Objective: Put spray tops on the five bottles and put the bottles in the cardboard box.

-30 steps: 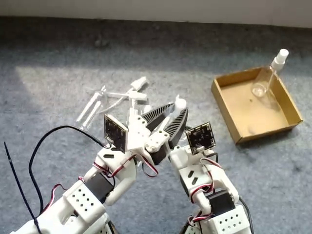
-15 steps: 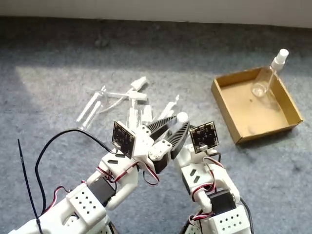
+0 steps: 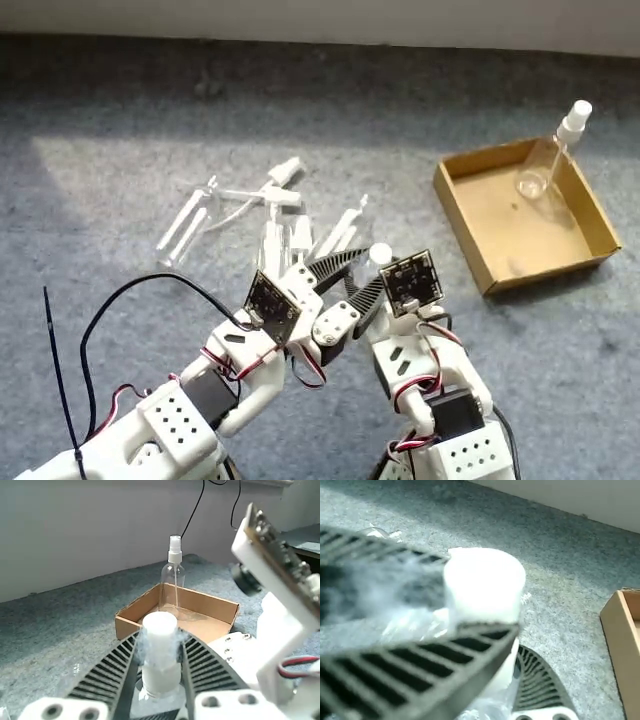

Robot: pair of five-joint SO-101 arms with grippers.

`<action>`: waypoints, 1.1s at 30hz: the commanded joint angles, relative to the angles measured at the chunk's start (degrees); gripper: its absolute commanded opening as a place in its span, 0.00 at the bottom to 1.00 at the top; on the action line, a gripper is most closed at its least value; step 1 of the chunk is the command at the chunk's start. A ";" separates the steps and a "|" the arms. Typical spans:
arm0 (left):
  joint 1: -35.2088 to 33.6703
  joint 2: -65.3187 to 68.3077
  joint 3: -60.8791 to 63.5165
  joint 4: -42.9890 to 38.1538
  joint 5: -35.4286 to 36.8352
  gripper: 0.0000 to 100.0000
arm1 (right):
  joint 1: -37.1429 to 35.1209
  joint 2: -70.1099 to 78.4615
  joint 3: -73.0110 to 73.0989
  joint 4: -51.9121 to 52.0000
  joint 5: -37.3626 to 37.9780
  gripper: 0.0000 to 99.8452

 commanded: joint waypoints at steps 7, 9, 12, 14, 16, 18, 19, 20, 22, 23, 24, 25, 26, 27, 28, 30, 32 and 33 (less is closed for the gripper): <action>-1.45 -0.48 -0.57 0.44 -3.25 0.13 | 0.31 -1.01 -1.19 -2.07 0.26 0.02; -1.80 -0.48 -0.57 0.44 -2.37 0.17 | 0.31 -1.01 -1.19 -2.07 0.26 0.02; -2.95 -0.57 -0.75 0.44 -2.37 0.16 | 0.31 -1.01 -1.19 -2.07 0.26 0.02; -3.65 -0.57 -0.75 0.70 -2.37 0.15 | 0.31 -1.01 -1.27 -2.07 0.26 0.02; -3.65 -0.57 -0.66 0.70 -2.29 0.15 | 0.31 -1.01 -1.27 -2.07 0.26 0.02; -3.21 -0.57 -0.66 0.70 -2.29 0.15 | 0.40 -1.01 -1.27 -2.07 0.26 0.02; -3.12 -0.57 -0.75 0.70 -2.29 0.15 | 0.40 -1.01 -1.27 -2.07 0.26 0.02; -3.12 -0.66 -0.92 0.70 -2.29 0.15 | 0.40 -0.92 -1.36 -2.07 0.26 0.02; -3.56 -0.66 -2.07 0.79 -2.20 0.15 | 0.48 -0.92 -1.36 -2.15 0.26 0.02; -3.56 -0.66 -2.51 0.79 -2.20 0.15 | 0.57 -0.84 -1.36 -2.15 0.26 0.02; -3.56 -0.66 -2.68 0.79 -2.20 0.15 | 0.57 -0.75 -1.36 -2.15 0.26 0.02; -3.56 -0.75 -3.03 0.79 -2.20 0.15 | 0.57 -0.75 -1.36 -2.15 0.26 0.02; -3.30 -1.45 -3.12 0.88 -2.20 0.15 | 0.57 -0.75 -1.36 -2.15 0.26 0.02; -3.21 -2.51 -3.21 1.14 -2.20 0.15 | 0.66 -0.66 -1.36 -2.15 0.26 0.02; -3.12 -4.00 -3.56 2.55 -2.20 0.15 | 0.66 -0.66 -1.36 -2.24 0.35 0.02; -3.12 -7.87 -5.05 8.79 -2.20 0.15 | 0.66 -0.66 -1.27 -3.56 0.35 0.02; -3.12 -12.35 -7.25 18.20 -2.20 0.16 | 0.66 -0.66 -1.27 -4.44 0.35 0.02; -3.12 -14.64 -8.66 22.86 -2.20 0.16 | 0.66 -0.66 -1.27 -4.44 0.26 0.02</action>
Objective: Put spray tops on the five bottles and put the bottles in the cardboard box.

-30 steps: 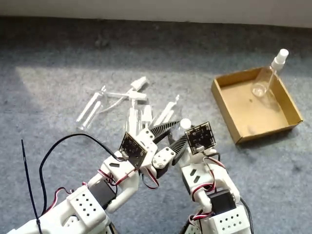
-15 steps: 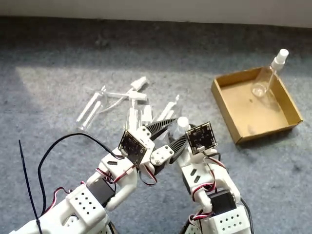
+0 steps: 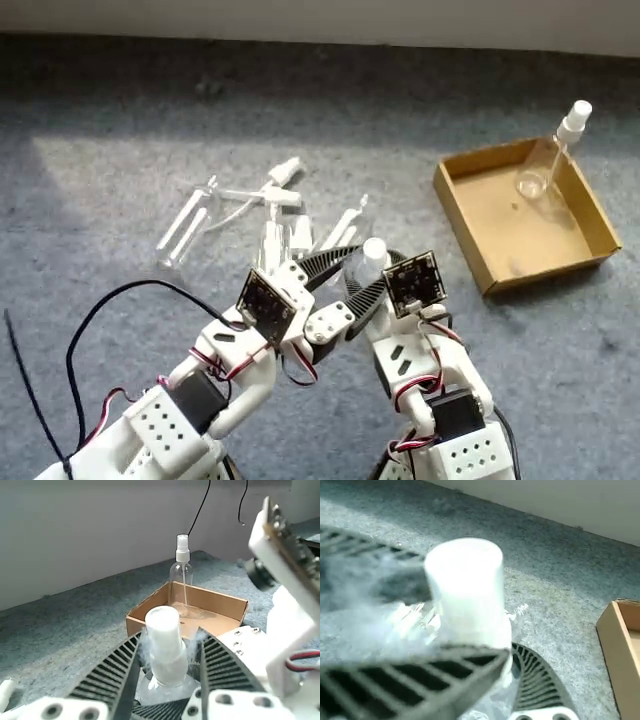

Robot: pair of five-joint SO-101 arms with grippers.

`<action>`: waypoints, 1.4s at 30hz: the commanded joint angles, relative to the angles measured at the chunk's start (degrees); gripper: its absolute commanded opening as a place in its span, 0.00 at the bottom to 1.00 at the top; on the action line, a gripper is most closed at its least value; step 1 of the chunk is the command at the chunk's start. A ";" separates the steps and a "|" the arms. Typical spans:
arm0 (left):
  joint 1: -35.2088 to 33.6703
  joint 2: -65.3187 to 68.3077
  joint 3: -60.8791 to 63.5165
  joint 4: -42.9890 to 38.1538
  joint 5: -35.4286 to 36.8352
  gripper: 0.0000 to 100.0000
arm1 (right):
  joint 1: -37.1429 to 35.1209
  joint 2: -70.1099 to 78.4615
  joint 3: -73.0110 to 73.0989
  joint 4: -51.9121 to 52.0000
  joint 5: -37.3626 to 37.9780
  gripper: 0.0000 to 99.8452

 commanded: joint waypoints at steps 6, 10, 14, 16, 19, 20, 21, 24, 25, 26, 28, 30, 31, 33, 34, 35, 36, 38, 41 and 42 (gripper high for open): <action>-0.84 -20.97 -10.59 32.53 0.35 0.16 | 0.48 -0.84 -1.10 -2.07 0.18 0.02; -0.92 -27.38 -10.59 40.09 0.35 0.15 | 0.66 -1.01 -1.27 -2.07 0.18 0.02; -2.86 -31.34 -10.51 45.98 0.53 0.15 | 3.91 -0.66 -1.45 -0.75 0.18 0.02; -7.08 -32.04 -10.59 48.53 0.62 0.15 | 4.62 -0.57 -4.88 2.42 0.18 0.02; -13.32 -31.87 -10.51 51.43 0.62 0.06 | 4.88 -0.48 -12.09 5.58 0.18 0.02; -14.99 -31.87 -10.59 51.96 0.62 0.02 | 4.88 -0.48 -14.46 6.02 0.26 0.02; -16.40 -31.96 -10.68 52.31 0.62 0.00 | 4.97 -0.40 -16.48 6.11 0.35 0.02; -18.86 -31.96 -10.68 54.07 0.62 0.04 | 6.90 -0.04 -21.05 6.29 0.53 0.02; -19.03 -31.96 -10.51 54.86 0.62 0.04 | 8.22 0.84 -22.37 6.29 0.53 0.02; -19.03 -31.96 -10.51 56.00 0.62 0.04 | 9.71 2.24 -23.52 6.29 0.53 0.02; -19.30 -31.96 -10.51 58.46 0.62 0.03 | 12.62 6.11 -27.12 6.29 0.62 0.02; -19.38 -31.96 -10.51 61.27 0.62 0.02 | 14.37 11.12 -32.40 6.29 0.62 0.02; -19.38 -31.96 -10.51 62.95 0.62 0.01 | 15.25 13.58 -35.12 6.20 0.62 0.02; -19.38 -31.96 -10.42 66.20 0.62 0.01 | 16.84 18.68 -40.31 5.93 0.62 0.02; -19.38 -31.96 -10.42 67.34 0.62 0.01 | 17.27 20.97 -42.24 5.93 0.62 0.02; -19.38 -31.96 -10.42 68.48 0.62 0.01 | 17.89 23.16 -44.09 5.85 0.62 0.02; -19.38 -31.96 -10.33 69.98 0.62 0.01 | 18.51 25.27 -45.76 5.76 0.62 0.02; -19.38 -31.96 -9.10 71.82 0.62 0.01 | 20.09 29.05 -47.78 2.51 0.62 0.02; -20.09 -32.04 -5.32 71.91 0.62 0.01 | 23.25 34.42 -46.81 -5.41 0.62 0.02; -21.23 -32.04 -3.82 71.91 0.62 0.01 | 24.04 36.00 -46.11 -7.69 0.62 0.02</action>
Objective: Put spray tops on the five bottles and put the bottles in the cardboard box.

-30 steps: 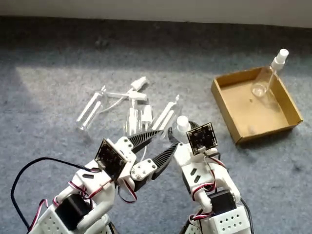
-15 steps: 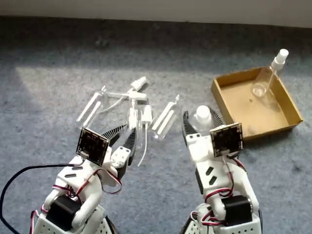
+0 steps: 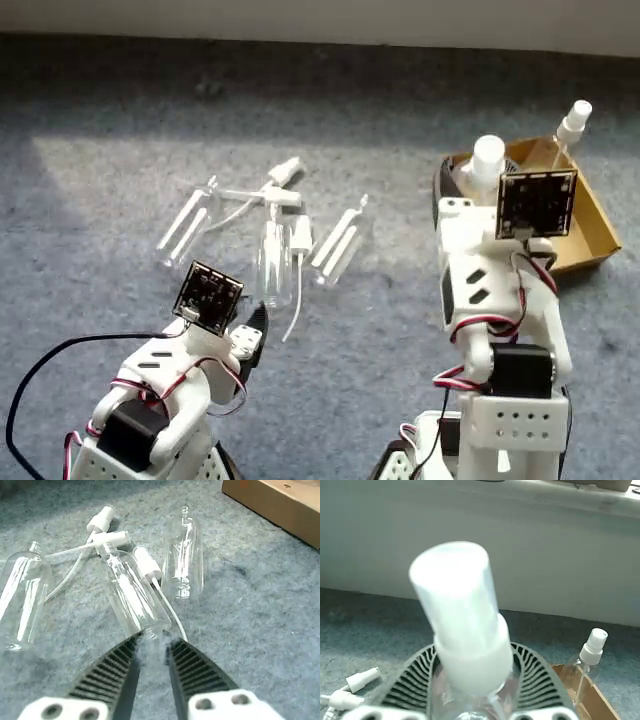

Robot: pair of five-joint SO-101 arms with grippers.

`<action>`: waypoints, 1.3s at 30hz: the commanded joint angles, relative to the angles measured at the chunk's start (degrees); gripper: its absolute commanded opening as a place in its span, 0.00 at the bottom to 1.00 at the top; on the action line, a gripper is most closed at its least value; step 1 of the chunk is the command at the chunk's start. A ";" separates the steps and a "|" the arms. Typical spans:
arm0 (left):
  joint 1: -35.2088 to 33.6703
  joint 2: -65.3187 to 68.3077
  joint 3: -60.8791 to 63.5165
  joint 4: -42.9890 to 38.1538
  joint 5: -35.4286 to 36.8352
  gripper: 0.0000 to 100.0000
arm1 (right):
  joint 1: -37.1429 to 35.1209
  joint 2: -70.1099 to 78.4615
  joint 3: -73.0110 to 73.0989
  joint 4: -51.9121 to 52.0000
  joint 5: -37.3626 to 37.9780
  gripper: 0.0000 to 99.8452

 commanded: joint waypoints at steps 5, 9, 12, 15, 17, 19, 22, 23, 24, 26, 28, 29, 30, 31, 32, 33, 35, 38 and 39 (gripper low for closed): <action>-10.77 -0.04 8.22 -5.80 0.53 0.01 | 6.37 11.91 1.36 -19.38 0.18 0.02; -12.88 -0.04 13.85 -12.57 0.62 0.01 | 7.34 17.27 5.05 -29.41 0.18 0.02; -12.62 -0.04 16.22 -15.03 0.62 0.01 | 7.96 22.11 5.85 -33.89 0.26 0.02; -12.62 -0.04 17.19 -15.74 0.62 0.01 | 9.54 28.88 5.76 -38.11 0.18 0.02; -12.62 -0.04 17.80 -15.74 0.62 0.01 | 10.95 34.15 5.05 -40.57 0.18 0.02; -12.53 -0.04 18.07 -15.82 0.62 0.01 | 11.56 39.34 2.51 -42.07 0.18 0.02; -12.53 -0.04 18.07 -15.82 0.62 0.01 | 12.26 45.67 -1.27 -42.33 0.09 0.02; -12.53 -0.04 18.07 -15.82 0.62 0.01 | 12.35 47.43 -2.51 -42.42 0.09 0.02; -12.53 -0.04 18.07 -15.82 0.62 0.01 | 12.44 48.84 -3.74 -42.42 0.09 0.02; -12.53 -0.04 18.15 -15.82 0.62 0.01 | 12.62 51.21 -6.02 -42.42 0.09 0.02; -12.53 -0.04 18.15 -15.82 0.53 0.01 | 12.62 53.23 -7.69 -42.51 0.09 0.02; -12.53 -0.04 18.15 -15.82 0.53 0.01 | 12.62 54.20 -8.57 -42.51 0.09 0.02; -12.53 -0.04 18.15 -15.82 0.44 0.01 | 12.62 55.08 -9.36 -42.51 0.09 0.02; -12.53 -0.04 18.15 -15.82 0.44 0.01 | 12.62 56.04 -10.15 -42.59 0.09 0.02; -12.53 -0.04 18.42 -15.82 0.44 0.01 | 12.62 57.19 -11.12 -42.95 0.09 0.02; -12.53 -0.04 18.68 -15.82 0.44 0.01 | 12.62 58.51 -11.74 -44.35 0.09 0.02; -12.53 -0.04 18.68 -15.91 0.44 0.01 | 12.62 61.32 -12.79 -48.84 0.09 0.02; -12.53 -0.04 18.68 -15.91 0.53 0.01 | 12.62 65.98 -13.23 -52.70 0.09 0.02; -12.53 -0.04 18.68 -15.91 0.53 0.01 | 12.62 67.12 -13.32 -53.05 0.09 0.02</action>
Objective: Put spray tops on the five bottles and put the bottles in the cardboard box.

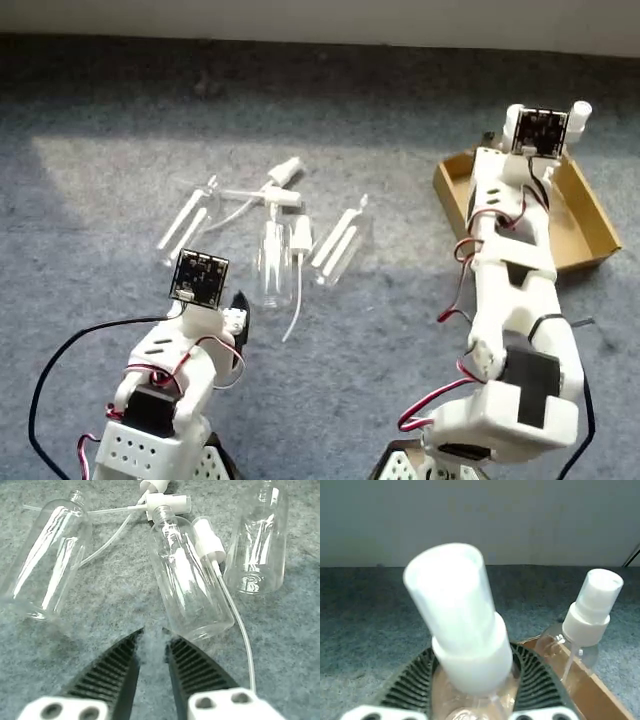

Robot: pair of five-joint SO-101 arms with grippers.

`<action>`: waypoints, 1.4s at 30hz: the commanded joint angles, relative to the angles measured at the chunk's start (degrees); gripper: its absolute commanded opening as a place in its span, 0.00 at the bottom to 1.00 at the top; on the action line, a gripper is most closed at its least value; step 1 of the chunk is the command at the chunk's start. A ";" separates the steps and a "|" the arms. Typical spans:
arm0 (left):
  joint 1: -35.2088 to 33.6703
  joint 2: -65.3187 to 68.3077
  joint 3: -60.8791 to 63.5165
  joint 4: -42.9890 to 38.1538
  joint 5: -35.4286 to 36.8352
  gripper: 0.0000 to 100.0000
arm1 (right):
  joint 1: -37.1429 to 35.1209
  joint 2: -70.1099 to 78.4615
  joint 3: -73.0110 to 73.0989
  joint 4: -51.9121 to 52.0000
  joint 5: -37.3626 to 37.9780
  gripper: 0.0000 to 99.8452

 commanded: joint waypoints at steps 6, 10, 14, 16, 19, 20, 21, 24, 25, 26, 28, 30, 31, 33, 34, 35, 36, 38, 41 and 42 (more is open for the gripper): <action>-0.48 -0.48 1.10 -2.20 0.44 0.01 | 0.57 2.86 -4.79 -4.97 0.09 0.02; -0.57 -0.48 1.19 -2.37 0.53 0.01 | 0.57 2.86 -4.88 -4.97 0.09 0.02; -0.57 -0.48 1.19 -2.29 0.53 0.01 | 0.22 3.12 -6.11 -4.97 0.09 0.02; -0.57 -0.48 1.19 -2.20 0.53 0.01 | 0.22 4.18 -7.08 -4.97 0.09 0.02; -0.57 -0.48 1.19 -2.20 0.53 0.01 | 0.22 6.90 -9.63 -4.97 0.09 0.02; -0.57 -0.48 1.19 -2.20 0.53 0.01 | 0.22 7.69 -10.15 -4.97 0.09 0.02; -0.57 -0.48 1.19 -2.20 0.53 0.01 | 0.31 8.31 -10.51 -4.97 0.00 0.02; -0.57 -0.40 1.19 -2.11 0.53 0.01 | 0.48 8.57 -10.51 -4.97 -2.99 0.02; -0.57 -0.40 1.19 -2.11 0.53 0.01 | 0.48 8.57 -10.51 -4.97 -3.52 0.02; -0.57 -0.40 1.19 -2.11 0.53 0.01 | 0.40 8.57 -10.51 -4.88 -3.60 0.02; -0.57 -0.40 1.19 -2.11 0.53 0.01 | 0.22 8.84 -10.42 -4.88 -2.99 0.02; -0.57 -0.40 1.19 -2.11 0.53 0.01 | -0.22 8.92 -10.24 -4.88 -2.55 0.02; -0.57 -0.40 1.19 -2.11 0.53 0.01 | -0.40 8.92 -10.24 -4.88 -2.20 0.02; -0.57 -0.40 1.19 -2.11 0.53 0.01 | -0.75 9.01 -10.24 -4.35 -1.58 0.03; -0.57 -0.40 1.19 -2.11 0.53 0.01 | -1.10 9.01 -10.51 -2.77 -1.58 0.04; -0.57 -0.40 1.19 -2.11 0.53 0.01 | -1.27 9.01 -10.77 -0.66 -1.76 0.05; -0.57 -0.40 1.19 -2.11 0.53 0.01 | -1.45 9.01 -11.21 0.84 -1.85 0.07; -0.57 -0.40 1.19 -2.02 0.53 0.01 | -1.63 9.01 -12.88 2.77 -1.93 0.08; -0.57 -0.40 1.19 -2.02 0.53 0.01 | -1.54 9.01 -13.49 3.12 -1.93 0.08; -0.57 -0.40 1.19 -2.02 0.53 0.01 | -1.45 9.01 -13.49 3.12 -1.93 0.08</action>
